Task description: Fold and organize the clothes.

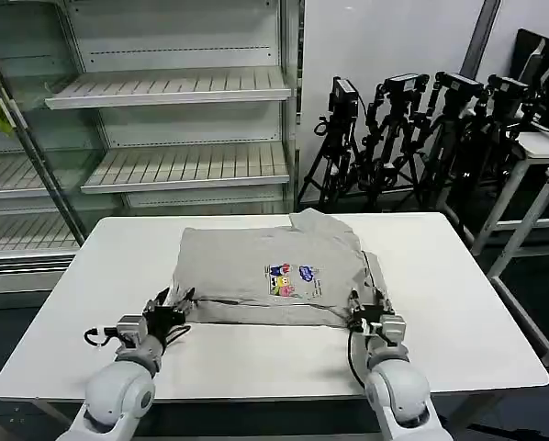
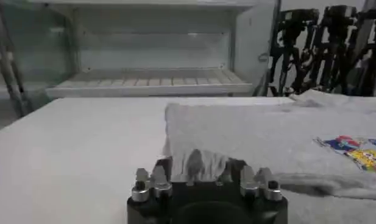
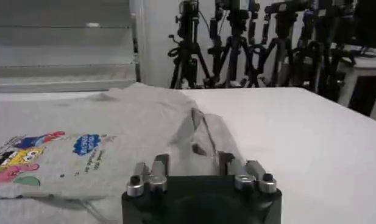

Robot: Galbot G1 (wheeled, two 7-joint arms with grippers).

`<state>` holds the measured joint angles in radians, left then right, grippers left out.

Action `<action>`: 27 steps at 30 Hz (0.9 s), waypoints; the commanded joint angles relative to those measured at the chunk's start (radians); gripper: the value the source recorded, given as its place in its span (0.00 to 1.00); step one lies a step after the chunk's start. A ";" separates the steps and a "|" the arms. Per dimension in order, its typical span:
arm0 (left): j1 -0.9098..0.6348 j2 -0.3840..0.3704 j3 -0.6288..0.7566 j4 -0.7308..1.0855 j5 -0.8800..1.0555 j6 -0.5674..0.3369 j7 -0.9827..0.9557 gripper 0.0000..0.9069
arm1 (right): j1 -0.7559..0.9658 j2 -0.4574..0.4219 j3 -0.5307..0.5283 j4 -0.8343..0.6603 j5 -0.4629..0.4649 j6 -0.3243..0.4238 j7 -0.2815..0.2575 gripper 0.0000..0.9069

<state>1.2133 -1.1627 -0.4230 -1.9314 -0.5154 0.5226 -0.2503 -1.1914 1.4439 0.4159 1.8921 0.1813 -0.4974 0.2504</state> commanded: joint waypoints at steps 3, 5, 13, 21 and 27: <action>0.056 -0.007 -0.037 -0.010 -0.075 0.017 0.001 1.00 | -0.093 0.005 0.044 0.042 -0.003 -0.018 -0.004 1.00; 0.045 -0.009 -0.032 -0.003 -0.077 0.019 0.002 1.00 | -0.084 0.009 0.044 0.027 0.007 -0.031 -0.002 0.99; 0.005 -0.005 -0.005 0.027 -0.079 0.012 0.003 0.06 | -0.046 0.012 0.033 -0.014 0.102 -0.069 0.002 0.00; 0.056 -0.004 -0.005 -0.028 -0.079 0.010 0.004 0.06 | -0.070 -0.007 0.027 0.021 0.135 -0.071 0.006 0.00; 0.162 -0.025 -0.024 -0.139 -0.079 0.010 0.003 0.06 | -0.142 -0.032 0.030 0.115 0.131 -0.063 0.004 0.00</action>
<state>1.2995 -1.1843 -0.4453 -1.9932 -0.5883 0.5332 -0.2501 -1.2871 1.4217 0.4475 1.9509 0.2875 -0.5496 0.2514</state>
